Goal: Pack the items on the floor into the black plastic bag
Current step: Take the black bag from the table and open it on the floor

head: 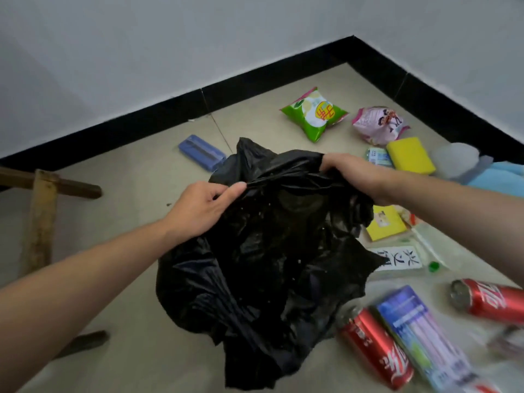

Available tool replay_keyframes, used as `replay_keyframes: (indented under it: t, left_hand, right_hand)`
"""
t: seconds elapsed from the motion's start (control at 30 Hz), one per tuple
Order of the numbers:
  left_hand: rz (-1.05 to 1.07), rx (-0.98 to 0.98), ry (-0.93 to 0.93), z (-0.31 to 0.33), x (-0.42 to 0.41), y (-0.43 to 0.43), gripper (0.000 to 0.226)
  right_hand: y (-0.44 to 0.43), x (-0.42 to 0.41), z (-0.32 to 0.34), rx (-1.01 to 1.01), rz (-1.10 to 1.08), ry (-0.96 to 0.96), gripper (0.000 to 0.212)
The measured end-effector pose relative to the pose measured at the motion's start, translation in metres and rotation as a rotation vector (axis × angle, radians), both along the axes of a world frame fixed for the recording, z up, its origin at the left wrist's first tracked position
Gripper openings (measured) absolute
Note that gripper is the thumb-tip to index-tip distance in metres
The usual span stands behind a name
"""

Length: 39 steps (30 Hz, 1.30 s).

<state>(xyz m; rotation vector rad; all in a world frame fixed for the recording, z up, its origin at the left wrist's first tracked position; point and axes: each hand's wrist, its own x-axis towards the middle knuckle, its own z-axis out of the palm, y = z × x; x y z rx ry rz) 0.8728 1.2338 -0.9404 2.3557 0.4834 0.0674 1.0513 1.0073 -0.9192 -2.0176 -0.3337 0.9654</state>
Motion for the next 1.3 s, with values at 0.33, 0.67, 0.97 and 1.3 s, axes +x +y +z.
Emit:
replay_keyframes:
  t: [0.33, 0.67, 0.97, 1.3]
  left_hand:
    - [0.464, -0.839, 0.128, -0.014, 0.019, 0.005, 0.050]
    - [0.353, -0.044, 0.186, -0.077, 0.013, 0.056, 0.046]
    - [-0.429, 0.592, -0.290, -0.033, -0.050, 0.039, 0.057]
    - [-0.893, 0.575, 0.063, -0.055, -0.083, 0.004, 0.046]
  right_hand:
    - [0.036, -0.010, -0.028, 0.001, -0.066, -0.010, 0.036]
    - [0.078, -0.004, -0.089, -0.190, -0.045, -0.461, 0.060]
    - [0.028, -0.077, -0.057, 0.081, 0.331, -1.072, 0.053]
    - [-0.074, -0.094, -0.119, -0.351, 1.001, -1.152, 0.082]
